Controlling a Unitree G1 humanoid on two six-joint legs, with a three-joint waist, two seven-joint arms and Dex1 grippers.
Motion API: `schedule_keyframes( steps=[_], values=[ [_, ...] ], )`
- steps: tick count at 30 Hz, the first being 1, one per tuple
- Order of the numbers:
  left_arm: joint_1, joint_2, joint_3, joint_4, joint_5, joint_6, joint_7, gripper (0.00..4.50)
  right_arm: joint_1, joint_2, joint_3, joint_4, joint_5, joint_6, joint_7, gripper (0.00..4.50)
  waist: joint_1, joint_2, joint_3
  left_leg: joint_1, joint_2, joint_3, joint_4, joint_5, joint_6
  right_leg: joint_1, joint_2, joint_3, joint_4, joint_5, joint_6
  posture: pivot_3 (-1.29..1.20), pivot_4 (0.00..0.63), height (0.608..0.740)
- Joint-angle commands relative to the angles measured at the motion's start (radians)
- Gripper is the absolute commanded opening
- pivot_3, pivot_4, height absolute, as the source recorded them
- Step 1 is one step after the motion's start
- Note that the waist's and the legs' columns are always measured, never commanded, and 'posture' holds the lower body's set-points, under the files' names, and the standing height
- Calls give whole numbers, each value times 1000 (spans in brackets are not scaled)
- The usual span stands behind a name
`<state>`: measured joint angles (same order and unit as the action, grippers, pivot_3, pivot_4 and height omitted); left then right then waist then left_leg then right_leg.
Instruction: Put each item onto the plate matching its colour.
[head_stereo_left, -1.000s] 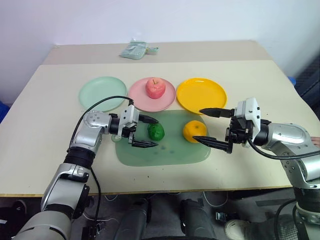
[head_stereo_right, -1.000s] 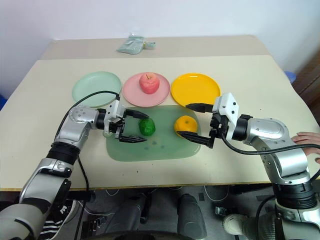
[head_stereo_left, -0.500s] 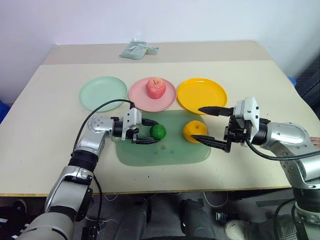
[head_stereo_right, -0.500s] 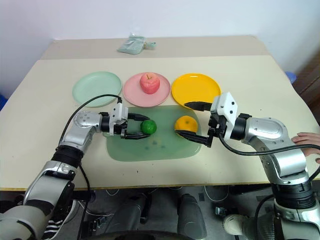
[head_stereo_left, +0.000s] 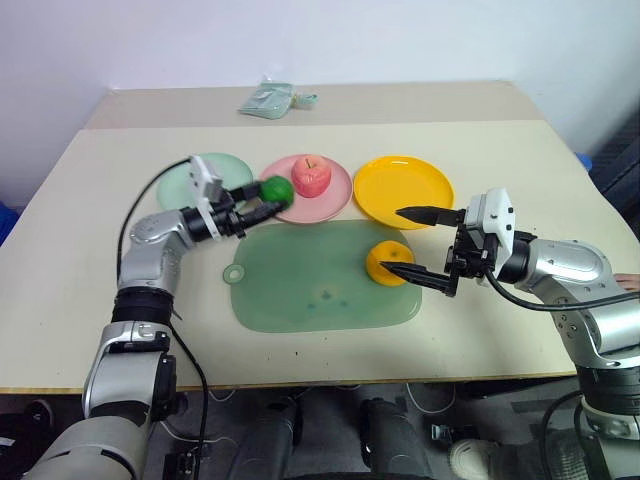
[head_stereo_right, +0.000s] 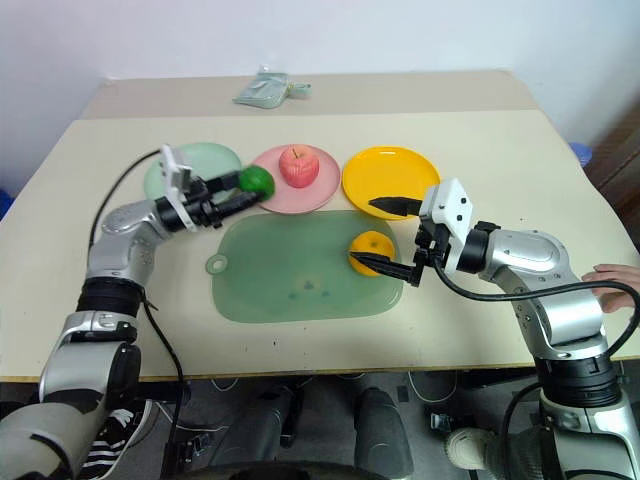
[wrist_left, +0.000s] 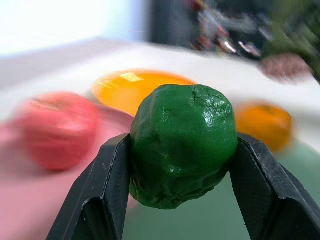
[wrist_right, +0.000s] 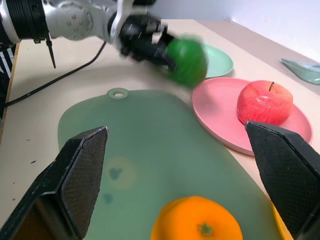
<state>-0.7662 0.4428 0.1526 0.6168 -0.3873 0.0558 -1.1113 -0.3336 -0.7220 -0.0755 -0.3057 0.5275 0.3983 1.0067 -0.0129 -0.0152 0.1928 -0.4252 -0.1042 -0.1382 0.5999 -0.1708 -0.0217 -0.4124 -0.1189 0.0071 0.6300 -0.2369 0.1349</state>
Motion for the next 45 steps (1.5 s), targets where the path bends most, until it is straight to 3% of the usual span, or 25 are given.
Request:
schedule_keyframes(
  steps=[1,5,11,22,27,32,34,37,39,42,45],
  values=[
    [-70,36,85,95,42,-75,227,2547,-42,32,-19,-12,33,-17,-12,4500,-1,0,0,0,0,0,0,0,0,0,0,0,0,0,0,0,150,740],
    [-115,46,120,217,95,-126,455,2547,-131,139,-20,62,0,-43,-125,4500,-1,0,0,0,0,0,0,0,0,0,0,0,0,0,0,0,150,740],
    [-162,44,117,340,163,-183,660,2547,-196,279,63,154,-143,-79,-295,4500,4,0,0,0,-1,0,0,0,0,-1,0,0,1,0,0,0,150,740],
    [-175,36,75,453,232,-232,699,2547,-173,263,70,128,-147,-81,-270,4500,-4,0,0,0,-2,0,0,0,0,-1,0,0,2,1,1,0,150,740],
    [-184,37,79,455,220,-262,649,4473,-167,242,60,132,-155,-92,-268,4500,-3,0,0,0,-2,0,0,0,0,-1,0,0,2,1,1,0,150,740],
    [-196,56,90,418,221,-376,630,4473,-157,213,43,143,-150,-102,-253,4500,-3,0,0,0,-2,0,0,0,0,-1,0,0,2,1,1,0,150,740],
    [-196,59,95,393,191,-390,551,4473,-147,191,33,135,-132,-89,-229,4500,-2,0,0,0,-2,0,0,0,-1,-1,0,0,2,1,1,0,150,740],
    [-113,67,34,197,84,-380,146,4473,-92,84,26,141,-126,-58,-126,4500,0,0,0,0,-2,1,0,0,0,0,0,0,1,1,1,0,150,740],
    [-50,70,7,72,23,-350,-19,4473,-63,36,40,153,-143,-61,-89,4500,-1,0,0,0,-2,3,0,0,1,1,-1,0,0,1,1,0,150,740],
    [47,108,-29,-130,-112,-60,-200,4473,-35,7,52,141,-120,-19,-54,4500,-14,0,0,1,-1,3,0,-1,1,0,0,2,1,1,0,0,150,740],
    [107,153,-65,-227,-148,90,-296,4473,-28,7,70,137,-134,14,-49,4500,-30,0,0,2,1,2,0,0,1,0,1,2,2,0,0,0,150,740]
  ],
)
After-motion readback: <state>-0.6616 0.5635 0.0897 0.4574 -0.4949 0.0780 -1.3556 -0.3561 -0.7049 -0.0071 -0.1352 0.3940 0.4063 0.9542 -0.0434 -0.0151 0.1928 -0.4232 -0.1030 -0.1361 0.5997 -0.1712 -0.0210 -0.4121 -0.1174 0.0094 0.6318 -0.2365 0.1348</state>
